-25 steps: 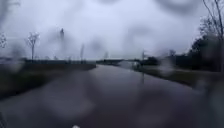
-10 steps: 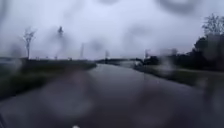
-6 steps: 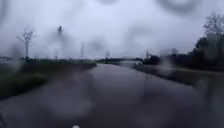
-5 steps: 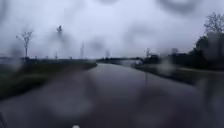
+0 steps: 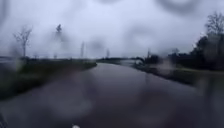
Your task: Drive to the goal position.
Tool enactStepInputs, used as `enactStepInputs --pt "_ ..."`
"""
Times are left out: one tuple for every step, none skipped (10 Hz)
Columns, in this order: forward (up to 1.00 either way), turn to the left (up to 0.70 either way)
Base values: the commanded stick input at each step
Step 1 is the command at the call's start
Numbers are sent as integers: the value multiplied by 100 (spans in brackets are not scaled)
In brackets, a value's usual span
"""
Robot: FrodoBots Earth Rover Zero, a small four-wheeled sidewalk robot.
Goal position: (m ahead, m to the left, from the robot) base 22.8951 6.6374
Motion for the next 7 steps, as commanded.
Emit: enactStepInputs --pt "70 0" --pt "70 0" --pt "70 0" --pt "70 0" --pt "70 0" --pt "70 0" --pt "70 0"
